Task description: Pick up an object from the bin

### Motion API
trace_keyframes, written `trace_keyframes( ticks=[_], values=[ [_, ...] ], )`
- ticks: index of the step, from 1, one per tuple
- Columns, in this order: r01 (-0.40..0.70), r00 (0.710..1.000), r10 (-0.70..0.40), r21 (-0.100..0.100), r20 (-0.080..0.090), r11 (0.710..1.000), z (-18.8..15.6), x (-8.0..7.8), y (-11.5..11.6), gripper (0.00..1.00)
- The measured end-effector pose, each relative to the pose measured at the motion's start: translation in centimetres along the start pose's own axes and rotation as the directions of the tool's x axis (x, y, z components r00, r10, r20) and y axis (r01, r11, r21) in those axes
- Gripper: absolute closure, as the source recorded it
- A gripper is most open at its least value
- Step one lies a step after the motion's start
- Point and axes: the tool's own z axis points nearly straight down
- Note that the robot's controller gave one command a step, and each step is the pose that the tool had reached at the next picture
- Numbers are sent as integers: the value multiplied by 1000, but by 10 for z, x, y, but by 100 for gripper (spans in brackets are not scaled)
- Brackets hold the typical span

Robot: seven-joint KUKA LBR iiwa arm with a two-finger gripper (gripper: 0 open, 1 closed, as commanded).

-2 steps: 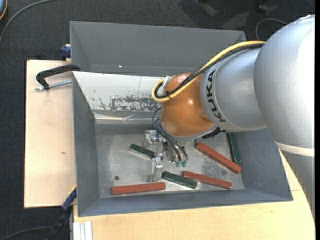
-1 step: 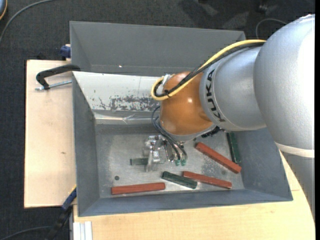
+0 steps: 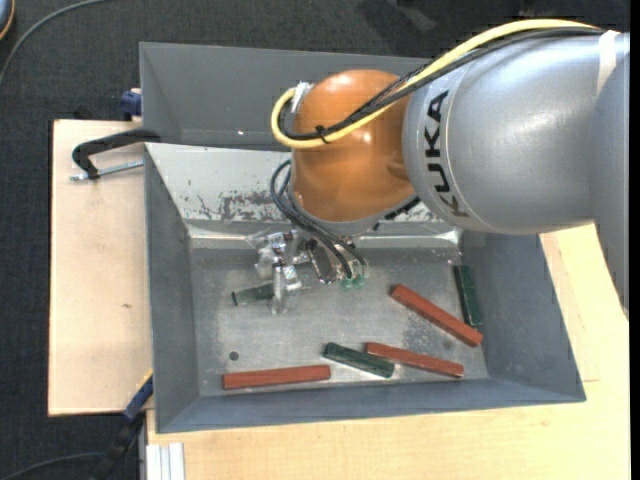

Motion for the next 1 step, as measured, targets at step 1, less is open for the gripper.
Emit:
trace_keyframes(
  ticks=[1],
  values=[
    [301,954,-301,2,-4,954,-72,39,-40,100]
  ],
)
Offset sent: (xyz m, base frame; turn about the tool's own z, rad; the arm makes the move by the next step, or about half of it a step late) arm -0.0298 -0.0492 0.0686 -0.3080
